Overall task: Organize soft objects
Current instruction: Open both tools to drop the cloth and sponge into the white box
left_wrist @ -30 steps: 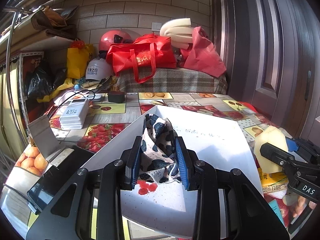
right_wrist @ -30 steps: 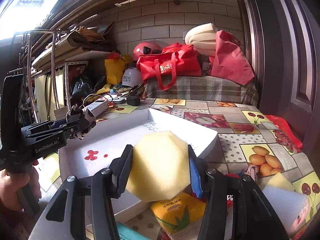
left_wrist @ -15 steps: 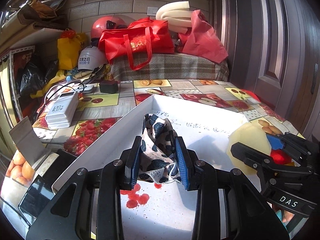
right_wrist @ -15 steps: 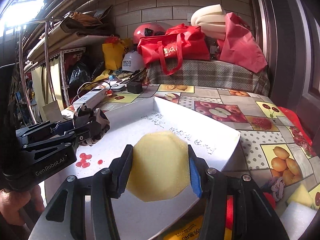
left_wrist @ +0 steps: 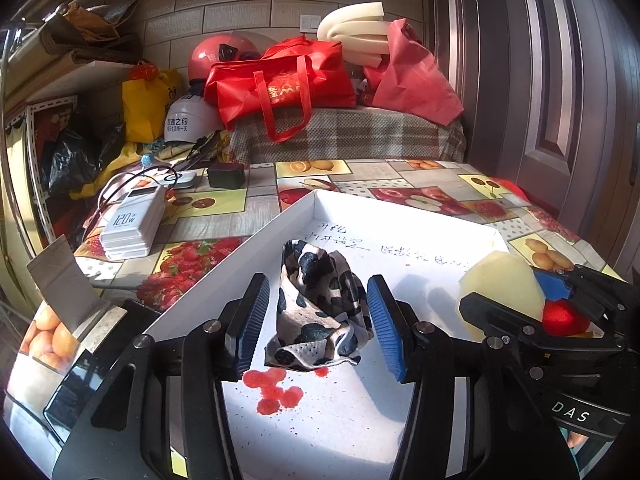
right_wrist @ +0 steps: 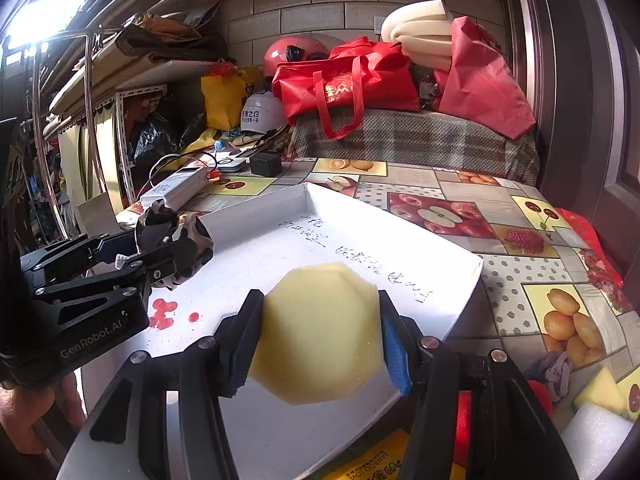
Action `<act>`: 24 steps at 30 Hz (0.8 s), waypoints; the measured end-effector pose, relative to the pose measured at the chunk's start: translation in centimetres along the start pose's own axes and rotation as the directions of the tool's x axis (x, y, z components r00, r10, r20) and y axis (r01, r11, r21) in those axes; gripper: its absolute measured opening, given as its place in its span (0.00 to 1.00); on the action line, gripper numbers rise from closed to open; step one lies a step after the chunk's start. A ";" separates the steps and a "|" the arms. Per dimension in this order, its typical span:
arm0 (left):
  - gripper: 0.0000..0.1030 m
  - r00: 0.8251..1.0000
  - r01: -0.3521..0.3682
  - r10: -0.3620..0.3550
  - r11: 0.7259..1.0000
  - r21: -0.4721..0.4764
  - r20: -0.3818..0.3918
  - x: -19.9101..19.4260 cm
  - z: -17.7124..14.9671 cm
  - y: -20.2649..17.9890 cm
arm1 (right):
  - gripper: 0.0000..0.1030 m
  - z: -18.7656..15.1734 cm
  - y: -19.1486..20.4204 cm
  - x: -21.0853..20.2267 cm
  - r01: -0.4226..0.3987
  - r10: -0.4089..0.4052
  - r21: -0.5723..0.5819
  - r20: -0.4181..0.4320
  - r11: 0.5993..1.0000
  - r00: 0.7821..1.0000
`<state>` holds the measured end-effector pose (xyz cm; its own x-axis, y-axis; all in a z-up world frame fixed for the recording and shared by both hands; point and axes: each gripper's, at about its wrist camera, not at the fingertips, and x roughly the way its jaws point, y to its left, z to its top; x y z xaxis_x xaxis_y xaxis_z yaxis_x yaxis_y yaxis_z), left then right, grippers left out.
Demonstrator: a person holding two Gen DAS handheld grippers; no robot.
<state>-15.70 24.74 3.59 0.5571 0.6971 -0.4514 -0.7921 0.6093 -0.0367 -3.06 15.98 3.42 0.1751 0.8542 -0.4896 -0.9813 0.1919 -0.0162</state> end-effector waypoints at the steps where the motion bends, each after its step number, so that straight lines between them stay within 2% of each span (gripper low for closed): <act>1: 0.82 0.999 -0.031 0.031 0.999 -0.015 0.009 -0.2 0.0 0.2 | 0.69 0.0 0.2 0.0 0.004 -0.004 -0.010 0.001 1.000 1.000; 2: 0.89 0.999 -0.052 0.052 0.998 -0.037 0.014 -0.3 0.0 0.7 | 0.80 0.0 0.1 -0.1 0.014 -0.014 -0.008 0.007 1.000 1.000; 4: 1.00 0.998 -0.057 0.058 0.996 -0.075 0.014 -0.3 -0.1 1.5 | 0.85 0.0 -0.1 -0.2 0.006 -0.006 0.002 0.017 1.000 1.000; 6: 1.00 0.999 -0.049 0.050 0.995 -0.088 0.015 -0.3 -0.1 1.8 | 0.85 0.0 -0.1 -0.2 0.009 -0.009 0.000 0.021 1.000 1.000; 13: 1.00 0.996 -0.065 0.068 0.997 -0.045 0.050 -0.9 -0.1 1.0 | 0.86 0.0 0.6 -0.2 0.036 -0.035 -0.041 0.034 0.999 0.999; 19: 1.00 0.996 -0.067 0.070 0.996 -0.054 0.057 -1.2 -0.1 1.1 | 0.86 0.0 0.4 -0.4 0.051 -0.049 -0.031 0.048 0.998 0.998; 24: 1.00 0.992 -0.081 0.087 0.995 -0.065 0.094 -1.9 -0.2 1.3 | 0.86 -0.2 0.2 -1.0 0.081 -0.080 -0.011 0.077 0.997 0.994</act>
<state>-17.82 24.11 4.24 0.5070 0.7799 -0.3670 -0.8492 0.5249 -0.0578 -3.48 15.13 3.75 0.2589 0.8708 -0.4180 -0.9646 0.2553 -0.0656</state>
